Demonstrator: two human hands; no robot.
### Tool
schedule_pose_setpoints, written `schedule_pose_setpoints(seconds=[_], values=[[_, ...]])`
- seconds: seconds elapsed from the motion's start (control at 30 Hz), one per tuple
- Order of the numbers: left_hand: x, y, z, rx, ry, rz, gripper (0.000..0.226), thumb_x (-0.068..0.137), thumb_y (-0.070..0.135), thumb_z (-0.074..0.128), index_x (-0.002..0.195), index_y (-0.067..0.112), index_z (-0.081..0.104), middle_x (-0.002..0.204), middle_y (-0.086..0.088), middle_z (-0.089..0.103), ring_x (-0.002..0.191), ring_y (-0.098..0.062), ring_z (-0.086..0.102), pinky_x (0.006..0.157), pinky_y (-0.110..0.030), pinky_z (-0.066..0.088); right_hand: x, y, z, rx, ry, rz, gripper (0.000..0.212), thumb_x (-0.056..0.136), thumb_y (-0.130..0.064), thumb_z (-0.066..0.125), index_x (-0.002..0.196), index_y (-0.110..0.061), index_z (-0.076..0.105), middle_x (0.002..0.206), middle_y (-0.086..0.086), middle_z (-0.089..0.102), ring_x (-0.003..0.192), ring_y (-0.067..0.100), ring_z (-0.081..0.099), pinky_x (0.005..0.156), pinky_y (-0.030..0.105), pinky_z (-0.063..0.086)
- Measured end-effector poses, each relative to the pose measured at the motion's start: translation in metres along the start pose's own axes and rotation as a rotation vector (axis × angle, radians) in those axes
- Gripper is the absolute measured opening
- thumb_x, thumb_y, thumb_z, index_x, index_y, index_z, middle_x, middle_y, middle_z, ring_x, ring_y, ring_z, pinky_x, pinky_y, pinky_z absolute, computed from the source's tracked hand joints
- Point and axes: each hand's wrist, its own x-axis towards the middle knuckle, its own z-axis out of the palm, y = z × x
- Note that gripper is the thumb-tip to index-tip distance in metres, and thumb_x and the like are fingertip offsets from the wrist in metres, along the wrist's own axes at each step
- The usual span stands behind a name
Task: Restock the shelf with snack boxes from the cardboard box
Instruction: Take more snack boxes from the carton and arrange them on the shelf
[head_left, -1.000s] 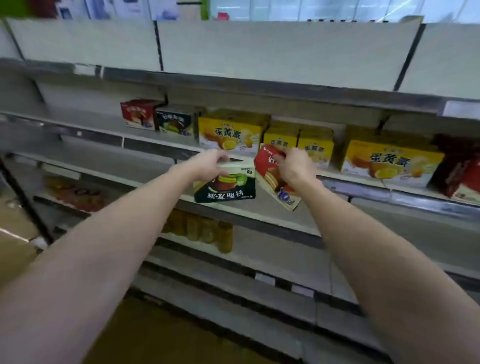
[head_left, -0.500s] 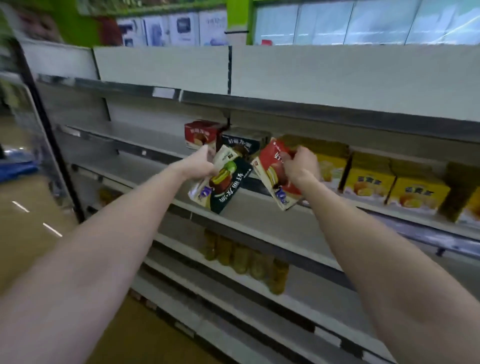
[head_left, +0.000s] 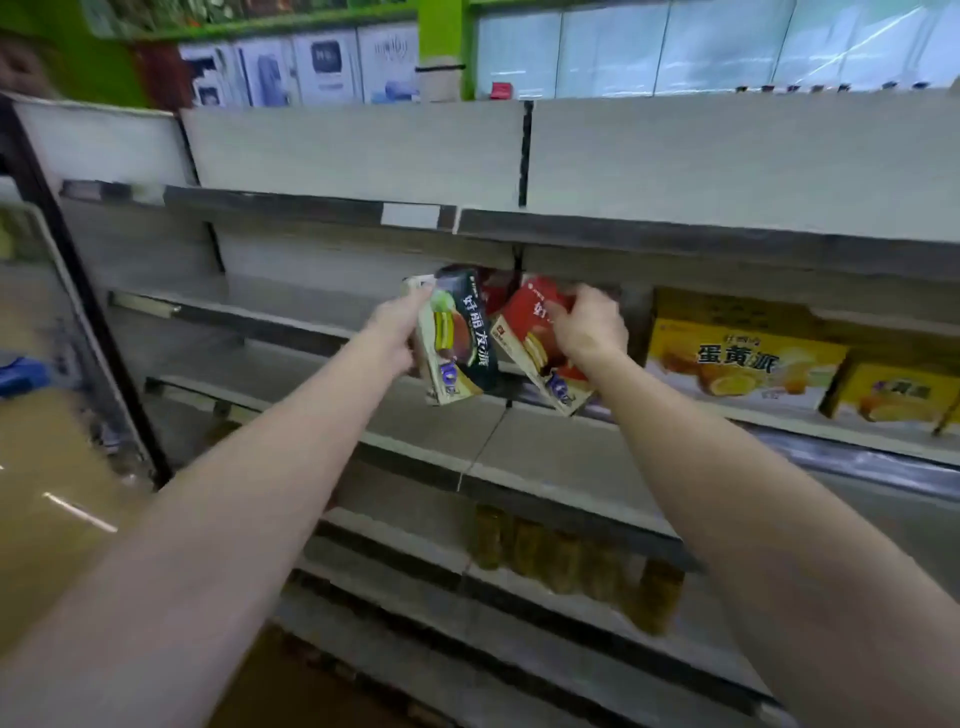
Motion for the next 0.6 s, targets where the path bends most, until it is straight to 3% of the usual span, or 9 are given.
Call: schedule_pose_setpoints(seconds=[0.07,0.17,0.3,0.43,0.53,0.6], values=[[0.023,0.003,-0.011,-0.026,0.047,0.021,0.052,0.080,0.037,0.080,0.119,0.005,0.065,0.100,-0.016,0.074,0.082,-0.029,0.073,0.061,-0.049,0.059,0.012,-0.010,0.009,-0.003,0.002,0.007,0.034,0.097,-0.045,0.056,0.118,-0.018,0.059,0.112,0.007,0.065,0.100,0.030,0.064,0.082,0.038,0.051],[0.044,0.012,-0.019,0.030,0.123,0.082,0.043,0.084,0.028,0.077,0.117,0.004,0.065,0.100,-0.015,0.074,0.075,-0.026,0.071,0.065,-0.044,0.060,0.035,-0.024,0.025,0.026,-0.011,-0.005,0.034,0.098,-0.045,0.055,0.114,-0.016,0.058,0.104,0.005,0.064,0.091,0.025,0.063,0.079,0.038,0.053],[0.080,0.030,-0.036,0.057,0.163,0.130,0.038,0.090,0.026,0.069,0.122,0.013,0.054,0.100,-0.011,0.071,0.077,-0.025,0.068,0.055,-0.038,0.055,0.074,-0.042,0.057,0.060,-0.106,-0.037,0.034,0.098,-0.043,0.056,0.107,-0.010,0.060,0.099,0.008,0.068,0.087,0.026,0.066,0.077,0.040,0.056],[0.113,0.047,-0.054,0.099,0.209,0.104,0.035,0.090,0.037,0.065,0.118,0.017,0.057,0.092,-0.008,0.069,0.073,-0.023,0.066,0.063,-0.037,0.057,0.104,-0.060,0.089,0.083,-0.243,-0.098,0.037,0.096,-0.041,0.062,0.123,-0.016,0.058,0.106,0.004,0.067,0.090,0.022,0.066,0.082,0.040,0.056],[0.142,0.054,-0.069,0.133,0.209,0.158,0.034,0.089,0.034,0.069,0.114,0.013,0.061,0.087,-0.009,0.071,0.062,-0.021,0.067,0.053,-0.032,0.055,0.121,-0.069,0.111,0.079,-0.269,-0.134,0.031,0.094,-0.036,0.066,0.120,-0.020,0.060,0.106,-0.003,0.064,0.081,0.015,0.063,0.069,0.026,0.053],[0.160,0.056,-0.078,0.117,0.229,0.211,0.033,0.085,0.029,0.074,0.109,0.010,0.063,0.092,-0.014,0.073,0.067,-0.025,0.070,0.057,-0.036,0.057,0.130,-0.071,0.129,0.185,-0.324,-0.149,0.026,0.097,-0.029,0.063,0.121,-0.019,0.062,0.104,-0.005,0.066,0.090,0.020,0.066,0.066,0.020,0.051]])
